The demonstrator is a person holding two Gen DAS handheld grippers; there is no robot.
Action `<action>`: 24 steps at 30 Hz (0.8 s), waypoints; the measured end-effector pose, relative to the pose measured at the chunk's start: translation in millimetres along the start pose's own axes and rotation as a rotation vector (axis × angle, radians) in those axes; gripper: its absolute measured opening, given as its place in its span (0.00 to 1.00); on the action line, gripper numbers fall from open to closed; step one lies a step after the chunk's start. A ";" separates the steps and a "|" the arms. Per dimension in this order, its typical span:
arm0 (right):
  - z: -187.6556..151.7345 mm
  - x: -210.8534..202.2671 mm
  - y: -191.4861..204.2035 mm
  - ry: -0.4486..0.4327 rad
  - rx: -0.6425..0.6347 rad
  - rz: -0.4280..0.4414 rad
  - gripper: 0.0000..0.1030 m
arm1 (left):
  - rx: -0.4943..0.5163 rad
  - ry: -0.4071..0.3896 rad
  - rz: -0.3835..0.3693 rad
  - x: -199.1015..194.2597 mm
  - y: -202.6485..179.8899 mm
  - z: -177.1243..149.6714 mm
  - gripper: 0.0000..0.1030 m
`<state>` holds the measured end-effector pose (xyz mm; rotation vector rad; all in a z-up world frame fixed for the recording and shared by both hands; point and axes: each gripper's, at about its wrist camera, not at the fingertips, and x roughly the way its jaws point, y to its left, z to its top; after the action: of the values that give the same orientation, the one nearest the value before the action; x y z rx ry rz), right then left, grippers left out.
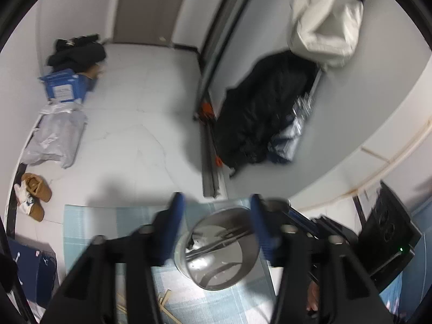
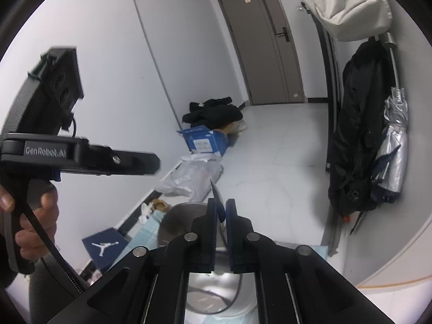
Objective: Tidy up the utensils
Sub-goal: 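Lower fork and spoon into the white holder and open both grippers, then lower the right gripper onto a wooden chopstick and close on it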
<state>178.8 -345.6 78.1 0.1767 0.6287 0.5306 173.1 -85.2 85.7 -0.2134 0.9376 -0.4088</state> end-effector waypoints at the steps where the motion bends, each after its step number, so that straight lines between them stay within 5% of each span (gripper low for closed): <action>1: -0.7 -4.7 0.7 -0.009 0.003 0.002 0.19 | -0.002 -0.017 0.013 -4.4 0.8 -1.4 0.60; 4: -1.1 -15.9 4.9 -0.033 0.006 0.000 0.40 | -0.018 -0.058 0.046 -18.5 5.8 -7.8 0.69; 10: -4.1 -28.7 13.3 -0.041 0.040 -0.028 0.41 | -0.072 -0.095 0.114 -35.7 18.2 -28.1 0.72; 24: -29.0 -75.9 76.3 -0.140 0.004 -0.032 0.70 | -0.080 -0.308 0.273 -85.6 27.7 -80.9 0.88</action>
<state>77.8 -320.3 117.8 0.2053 0.4957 0.4821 69.1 -23.6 92.2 -0.2108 0.6675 -0.0820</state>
